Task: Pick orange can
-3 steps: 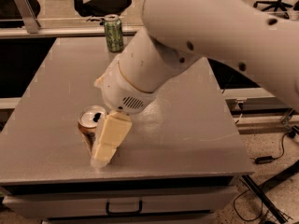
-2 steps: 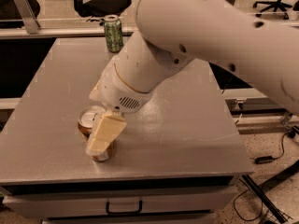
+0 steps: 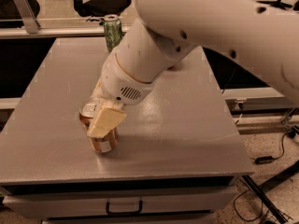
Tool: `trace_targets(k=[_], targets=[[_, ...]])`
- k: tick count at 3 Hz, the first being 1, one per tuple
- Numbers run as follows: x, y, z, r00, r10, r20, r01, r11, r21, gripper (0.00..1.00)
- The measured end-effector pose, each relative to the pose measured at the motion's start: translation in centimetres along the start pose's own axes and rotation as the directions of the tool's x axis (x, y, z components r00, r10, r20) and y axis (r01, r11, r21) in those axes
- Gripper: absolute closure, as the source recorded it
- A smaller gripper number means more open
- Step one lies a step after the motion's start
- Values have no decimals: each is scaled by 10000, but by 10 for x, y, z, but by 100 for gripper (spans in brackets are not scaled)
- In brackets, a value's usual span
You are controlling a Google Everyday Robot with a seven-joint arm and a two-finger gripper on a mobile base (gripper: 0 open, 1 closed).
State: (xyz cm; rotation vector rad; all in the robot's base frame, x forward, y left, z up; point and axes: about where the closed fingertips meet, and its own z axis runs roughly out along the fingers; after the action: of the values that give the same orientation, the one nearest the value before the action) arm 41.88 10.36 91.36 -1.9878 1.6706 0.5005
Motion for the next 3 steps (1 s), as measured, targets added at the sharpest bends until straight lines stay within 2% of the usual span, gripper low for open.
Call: trace_targets(k=[1,2,3], targets=[[2,-16,-14,9974,33,-726,-54,9996,-292,93],[11,-40,-25,9828,-228,-1832,117,9980,-614,100],[27,-64,-32,9421,-709,-3278,393,9940,-1021,100]])
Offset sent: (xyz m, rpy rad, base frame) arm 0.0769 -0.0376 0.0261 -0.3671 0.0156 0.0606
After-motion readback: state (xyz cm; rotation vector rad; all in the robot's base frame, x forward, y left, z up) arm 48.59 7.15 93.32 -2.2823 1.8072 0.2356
